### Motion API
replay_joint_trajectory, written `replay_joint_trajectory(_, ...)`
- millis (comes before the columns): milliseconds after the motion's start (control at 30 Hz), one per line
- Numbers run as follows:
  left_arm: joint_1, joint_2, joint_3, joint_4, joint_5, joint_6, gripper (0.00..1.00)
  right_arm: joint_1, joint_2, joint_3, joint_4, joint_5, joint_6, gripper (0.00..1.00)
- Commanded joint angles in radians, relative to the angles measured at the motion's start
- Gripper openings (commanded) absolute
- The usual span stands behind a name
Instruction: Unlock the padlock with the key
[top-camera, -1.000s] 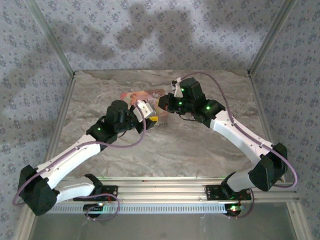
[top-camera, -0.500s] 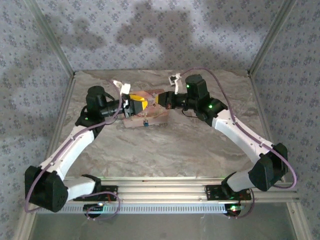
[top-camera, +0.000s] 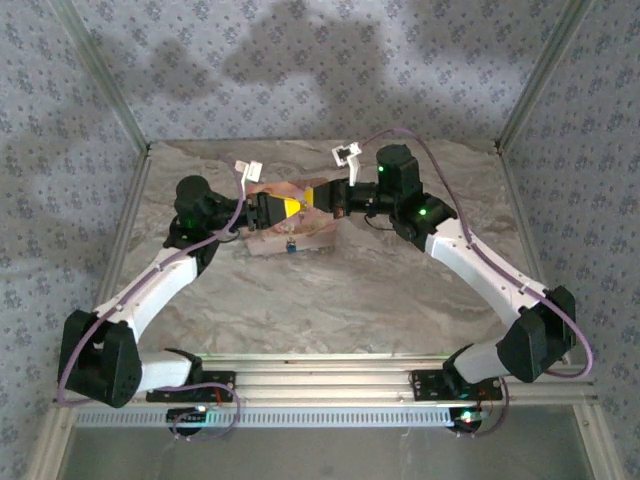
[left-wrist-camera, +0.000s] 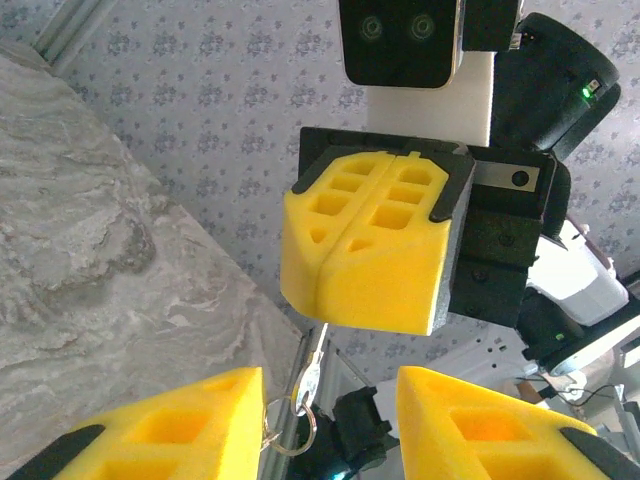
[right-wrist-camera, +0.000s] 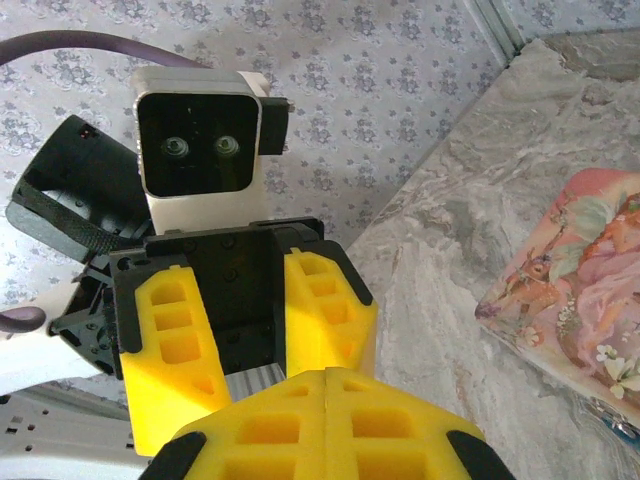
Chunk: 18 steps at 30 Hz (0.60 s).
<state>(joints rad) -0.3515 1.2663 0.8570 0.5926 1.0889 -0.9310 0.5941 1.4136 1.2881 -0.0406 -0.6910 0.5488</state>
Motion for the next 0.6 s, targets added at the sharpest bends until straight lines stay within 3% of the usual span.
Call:
replay_joint_trajectory(0,0.000,0.004,-0.011,0.075,0.033,-0.039,0.39,-0.006,-0.027,-0.003,0.045,-0.031,0.000,0.00)
replay_joint_trajectory(367,-0.018,0.025,0.003,0.078,0.046,-0.043,0.39,-0.006,-0.016,0.001,0.069,-0.048,0.018,0.00)
replay_joint_trajectory(500,-0.018,0.027,0.006,0.074,0.049,-0.035,0.32,-0.005,-0.009,0.002,0.080,-0.048,0.025,0.00)
replay_joint_trajectory(567,-0.018,0.030,0.008,0.072,0.055,-0.031,0.23,-0.004,-0.007,-0.001,0.088,-0.047,0.028,0.00)
